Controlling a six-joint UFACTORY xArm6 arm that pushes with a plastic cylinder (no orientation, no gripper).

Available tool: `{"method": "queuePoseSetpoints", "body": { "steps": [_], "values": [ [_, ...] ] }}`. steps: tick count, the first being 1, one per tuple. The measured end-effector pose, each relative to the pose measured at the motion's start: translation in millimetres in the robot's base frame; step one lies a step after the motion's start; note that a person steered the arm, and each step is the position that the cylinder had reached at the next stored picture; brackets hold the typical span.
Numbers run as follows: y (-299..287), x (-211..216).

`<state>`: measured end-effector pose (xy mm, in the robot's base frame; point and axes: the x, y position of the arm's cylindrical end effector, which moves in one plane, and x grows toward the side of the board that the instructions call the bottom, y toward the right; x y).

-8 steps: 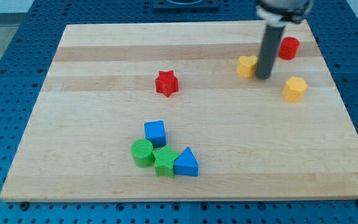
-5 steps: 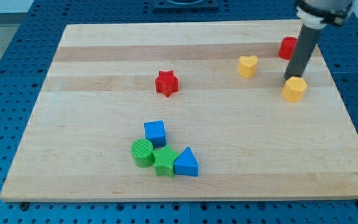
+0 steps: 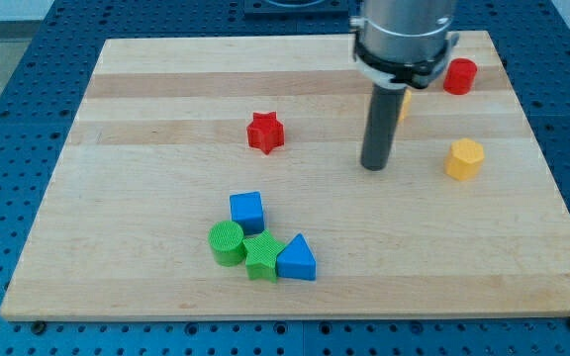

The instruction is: Push the yellow heart above to the yellow hexagon

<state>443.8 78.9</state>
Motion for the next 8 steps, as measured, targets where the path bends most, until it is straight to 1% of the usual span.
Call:
{"method": "queuePoseSetpoints", "body": {
  "steps": [1,2,3,4,5,6,8],
  "values": [
    [-14.2,-23.0],
    [-9.9,-87.7],
    [7.1,-108.5],
    [8.2,-91.5],
    [38.1,-87.2],
    [80.4,-86.7],
    [92.0,-82.7]
  ]
}}
